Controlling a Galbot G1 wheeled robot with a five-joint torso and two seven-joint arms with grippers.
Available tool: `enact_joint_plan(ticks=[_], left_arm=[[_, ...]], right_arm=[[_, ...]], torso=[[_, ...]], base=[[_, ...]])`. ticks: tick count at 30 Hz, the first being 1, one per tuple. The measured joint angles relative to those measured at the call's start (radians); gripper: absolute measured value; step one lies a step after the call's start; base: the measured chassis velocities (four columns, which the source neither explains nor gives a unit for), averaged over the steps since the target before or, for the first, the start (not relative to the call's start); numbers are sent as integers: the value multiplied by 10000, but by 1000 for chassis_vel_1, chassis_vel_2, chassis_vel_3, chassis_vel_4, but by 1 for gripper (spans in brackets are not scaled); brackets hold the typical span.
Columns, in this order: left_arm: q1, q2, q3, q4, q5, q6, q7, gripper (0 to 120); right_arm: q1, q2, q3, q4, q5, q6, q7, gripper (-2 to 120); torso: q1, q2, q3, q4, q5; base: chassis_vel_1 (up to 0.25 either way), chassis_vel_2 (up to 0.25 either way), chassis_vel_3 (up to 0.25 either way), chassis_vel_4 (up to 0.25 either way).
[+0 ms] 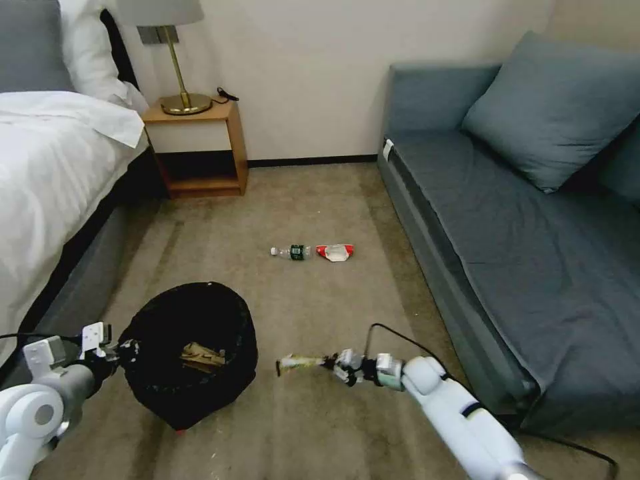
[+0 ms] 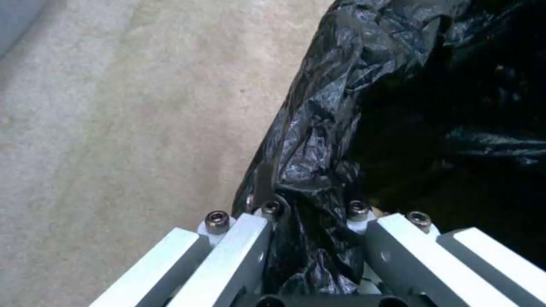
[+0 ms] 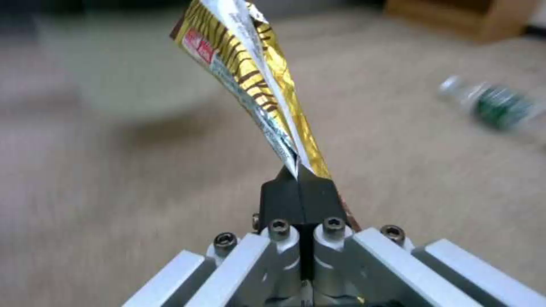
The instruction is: Pick up the trash bin, then pick up the garbage on the floor and place it into the trash bin.
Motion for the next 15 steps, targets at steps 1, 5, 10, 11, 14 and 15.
enact_joint_plan(ticks=[1, 5, 10, 11, 14, 15], left_arm=[[2, 3, 31, 0, -1, 0, 0, 4], [2, 8, 174, 1, 9, 0, 0, 4], [-62, -50, 531, -89, 133, 0, 2, 4], [-67, -87, 638, -146, 183, 0, 5, 4], [-24, -196, 832, -261, 310, 0, 19, 4], [-24, -196, 832, -261, 310, 0, 19, 4]], right_arm=[[-196, -99, 114, 383, 292, -113, 66, 0], [-896, -462, 413, 1954, 1528, -562, 480, 0], [-1824, -893, 558, 4447, 3127, -1173, 1107, 0], [-2039, -993, 527, 5105, 3436, -1329, 1248, 0], [-2429, -1139, 287, 6630, 3867, -1655, 1565, 0], [-2429, -1139, 287, 6630, 3867, -1655, 1565, 0]], torso=[[-1, 0, -1, -1, 2], [-1, 0, -1, 2, 0], [0, 0, -1, 3, -1], [-1, 0, 0, 1, 1], [0, 0, -1, 2, -1], [0, 0, -1, 2, -1]], base=[[0, 0, 0, 0], [0, 0, 0, 0], [0, 0, 0, 0], [0, 0, 0, 0], [0, 0, 0, 0], [0, 0, 0, 0]])
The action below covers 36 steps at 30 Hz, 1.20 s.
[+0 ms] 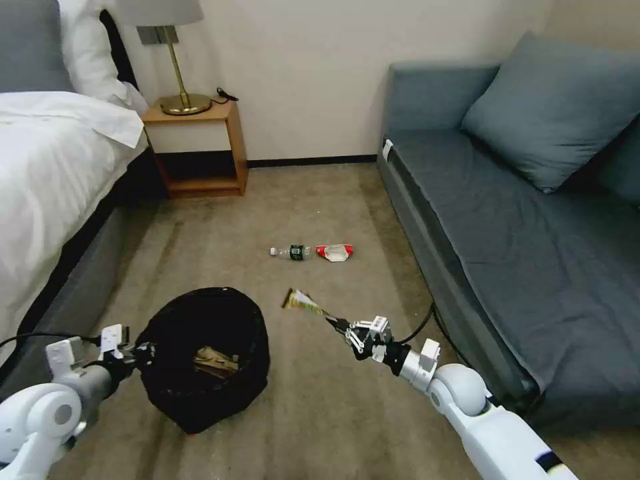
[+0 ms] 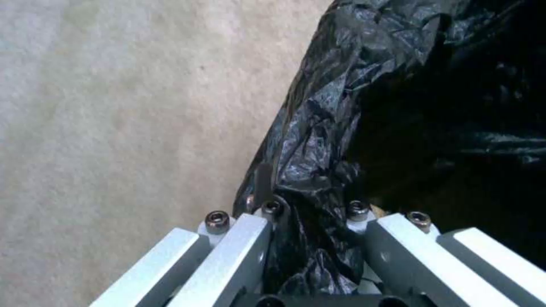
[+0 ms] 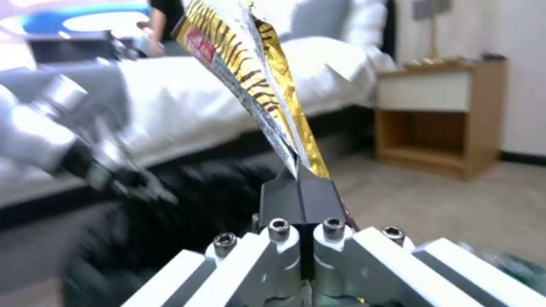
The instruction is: Pick up the trash bin, then pick up the garbage on the floor and place it into the trash bin.
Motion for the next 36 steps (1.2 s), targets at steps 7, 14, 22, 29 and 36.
enact_joint_plan(ticks=[7, 14, 22, 29, 36], left_arm=[[257, -176, 54, -291, 128, 0, 26, 4], [526, -468, 67, -809, 361, 0, 26, 4], [722, -667, 23, -1073, 447, 0, 8, 4], [741, -776, 17, -1040, 461, 0, 5, 4], [726, -741, -5, -1004, 434, 0, 7, 4]], right_arm=[[121, -46, -1382, 1363, -143, -504, 474, 0], [1552, 750, -3166, 183, -499, -705, 1182, 0], [2228, 1287, -3982, -386, -447, -831, 1956, 0], [2435, 1437, -4270, -633, -469, -852, 2195, 10], [2422, 1448, -4288, -744, -493, -852, 2216, 33]], torso=[[-1, 0, 0, 0, 0], [0, 0, 1, 3, 0], [0, 0, 1, 2, -1], [0, 0, 1, 0, -1], [0, 0, 1, 1, 0]], base=[[0, 0, 0, 0], [0, 0, 0, 0], [0, 0, 0, 0], [0, 0, 0, 0], [0, 0, 0, 0]])
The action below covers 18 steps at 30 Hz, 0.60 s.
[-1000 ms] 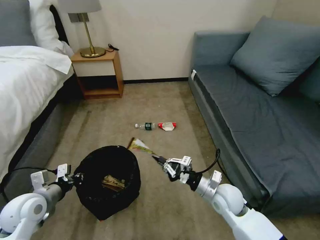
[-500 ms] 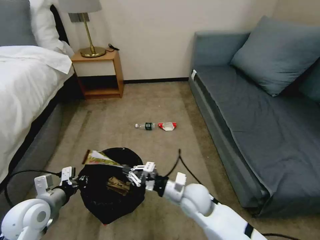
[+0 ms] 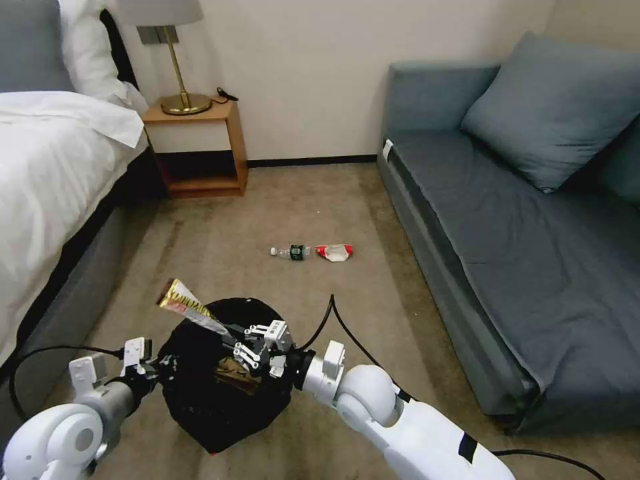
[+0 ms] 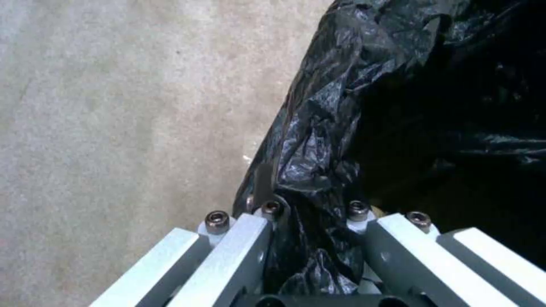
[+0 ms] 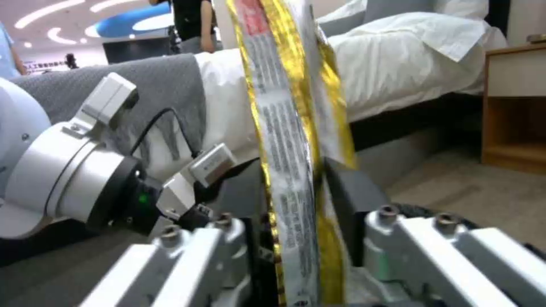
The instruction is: Pick up the trash bin, then pick up the garbage on the floor and place it into the trash bin.
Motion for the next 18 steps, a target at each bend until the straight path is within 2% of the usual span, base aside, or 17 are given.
enact_joint_plan(ticks=[2, 3, 5, 7, 9, 10, 11, 14, 15, 18], left_arm=[[-4, 10, -3, 2, -6, 0, 1, 4], [-4, 10, -3, 2, -6, 0, 1, 4], [-8, 28, -5, 3, -13, 0, 2, 4], [-12, 40, -5, 2, -18, 0, 4, 4], [-22, 71, -8, 11, -32, 0, 7, 4], [-22, 71, -8, 11, -32, 0, 7, 4], [-29, 80, -10, 20, -35, 0, 8, 4], [-75, 89, -29, 81, -55, 0, 9, 4], [-75, 89, -29, 81, -55, 0, 9, 4], [-115, 106, -90, 149, -133, 0, 10, 4]], right_arm=[[-43, -35, 22, 0, -11, 7, 0, 43], [-43, -35, 22, 0, -11, 7, 0, 43], [-78, -53, 54, 1, -21, 13, -5, 53], [-97, -54, 70, 2, -29, 18, -7, 56], [-189, -73, 140, 33, -61, 43, 1, 68], [-189, -73, 140, 33, -61, 43, 1, 68], [-233, -84, 177, 56, -91, 58, 24, 73], [-429, -87, 435, 149, -140, 204, 389, 86], [-429, -87, 435, 149, -140, 204, 389, 86], [-756, -76, 942, 393, -210, 340, 842, 98]], torso=[[0, 0, 0, 0, -1], [0, 0, 0, 0, -1], [0, 0, 0, 0, 0], [0, 0, 0, 0, 0], [0, 0, 0, 1, 0], [0, 0, 0, 1, 0], [0, 0, 0, 0, 0], [0, 0, 0, 0, 0], [0, 0, 0, 0, 0], [0, 0, 0, 1, 0]], base=[[0, 0, 0, 0], [0, 0, 0, 0], [0, 0, 0, 0], [0, 0, 0, 0], [0, 0, 0, 0], [0, 0, 0, 0], [0, 0, 0, 0], [0, 0, 0, 0], [0, 0, 0, 0], [0, 0, 0, 0]])
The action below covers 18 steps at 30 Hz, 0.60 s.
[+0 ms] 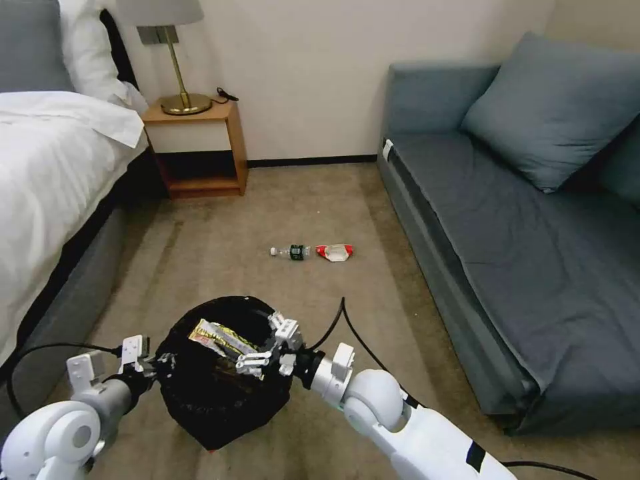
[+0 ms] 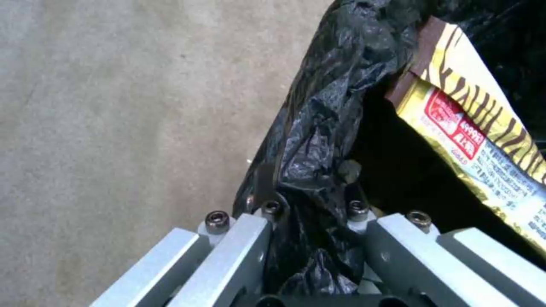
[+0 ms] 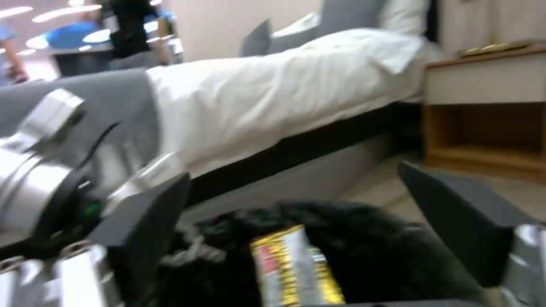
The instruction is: Pick up the trash bin, then pick up the garbage on the floor and place it into the trash bin.
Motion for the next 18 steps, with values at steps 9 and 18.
enact_joint_plan(ticks=[9, 18], left_arm=[[-157, 221, -172, 361, -245, 0, 0, 4], [-420, 452, -219, 848, -444, 0, -1, 4]], right_arm=[[-1552, -156, 2117, 669, -526, 575, 279, 100], [-2977, -5, 3962, 265, -1245, 1576, 299, 100]], torso=[[0, 0, 0, -2, 0], [0, 0, -1, -3, 0]], base=[[0, 0, 0, 0], [0, 0, 0, 0]])
